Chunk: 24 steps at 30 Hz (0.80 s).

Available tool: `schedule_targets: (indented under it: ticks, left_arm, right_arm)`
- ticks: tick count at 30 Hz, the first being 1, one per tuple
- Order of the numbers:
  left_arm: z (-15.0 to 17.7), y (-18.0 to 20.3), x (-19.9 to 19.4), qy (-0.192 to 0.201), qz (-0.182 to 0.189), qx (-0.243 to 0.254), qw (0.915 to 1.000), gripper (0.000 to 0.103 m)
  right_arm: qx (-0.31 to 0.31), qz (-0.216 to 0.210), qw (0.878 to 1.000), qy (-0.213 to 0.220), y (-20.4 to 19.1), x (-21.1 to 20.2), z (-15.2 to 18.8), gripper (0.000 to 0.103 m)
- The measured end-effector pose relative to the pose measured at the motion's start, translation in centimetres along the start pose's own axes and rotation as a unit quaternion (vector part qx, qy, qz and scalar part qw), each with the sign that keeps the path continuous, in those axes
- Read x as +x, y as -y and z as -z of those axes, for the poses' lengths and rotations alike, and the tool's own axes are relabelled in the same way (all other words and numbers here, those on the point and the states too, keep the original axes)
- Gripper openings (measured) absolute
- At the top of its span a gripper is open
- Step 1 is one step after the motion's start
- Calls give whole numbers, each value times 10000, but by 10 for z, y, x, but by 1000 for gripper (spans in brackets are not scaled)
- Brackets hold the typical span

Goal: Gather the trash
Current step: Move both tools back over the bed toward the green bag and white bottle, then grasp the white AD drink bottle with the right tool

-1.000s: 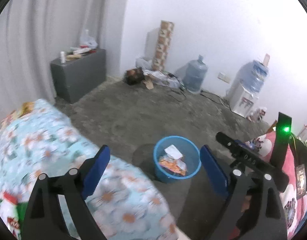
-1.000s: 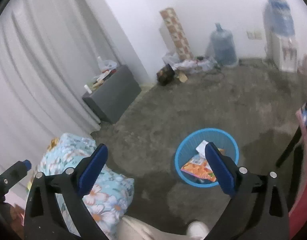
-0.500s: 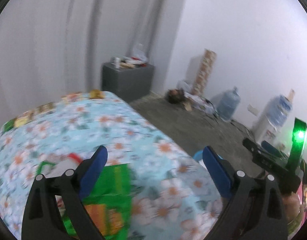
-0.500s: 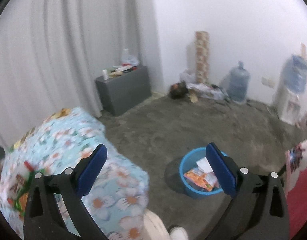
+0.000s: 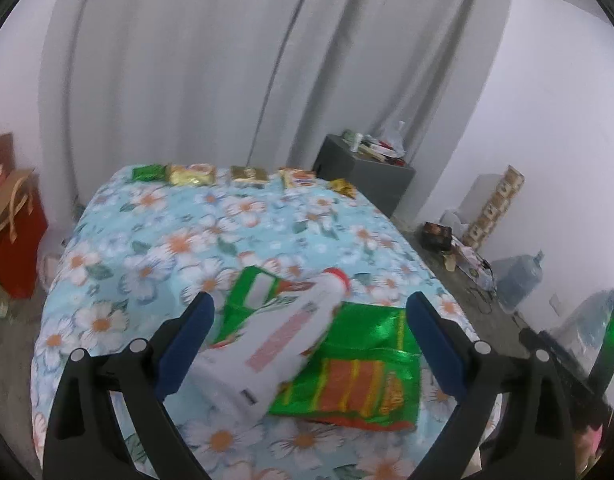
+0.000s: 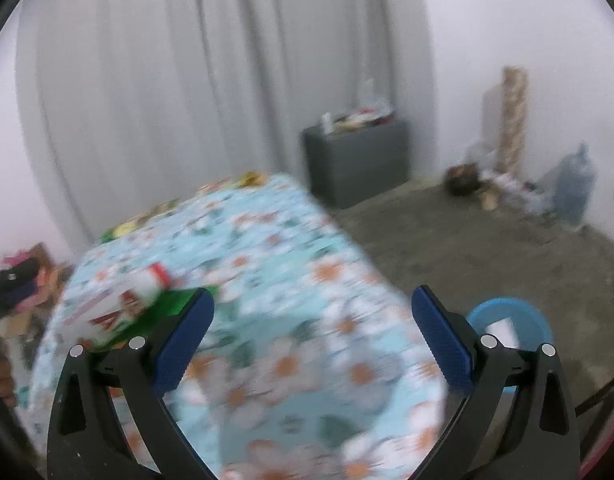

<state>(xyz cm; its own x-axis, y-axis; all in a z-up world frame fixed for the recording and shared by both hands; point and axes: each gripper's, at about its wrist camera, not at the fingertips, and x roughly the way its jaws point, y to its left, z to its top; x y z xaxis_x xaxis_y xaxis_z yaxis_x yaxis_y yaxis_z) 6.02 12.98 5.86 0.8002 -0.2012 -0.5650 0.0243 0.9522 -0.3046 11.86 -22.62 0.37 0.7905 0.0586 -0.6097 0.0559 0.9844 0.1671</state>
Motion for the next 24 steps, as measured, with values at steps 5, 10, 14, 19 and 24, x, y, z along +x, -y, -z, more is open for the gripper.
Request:
schedule_targets:
  ticks: [5, 10, 14, 19, 24]
  left_arm:
    - [10, -15, 6, -124, -40, -234, 9996, 95]
    - [14, -26, 14, -194, -119, -402, 9989, 95]
    - [16, -38, 21, -275, -210, -584, 9977, 95]
    - [19, -47, 23, -297, -497, -510, 9970, 95]
    - [20, -61, 18, -278, -771, -496, 9954, 95]
  right_arm:
    - [186, -538, 9975, -413, -18, 11, 8, 95]
    - [449, -1140, 9900, -705, -23, 14, 7, 95]
    - [900, -2064, 9690, -1012, -35, 22, -3, 94]
    - [1162, -2891, 9391, -1450, -75, 49, -17, 88]
    - [1531, -3151, 9053, -2404, -123, 103, -12, 76]
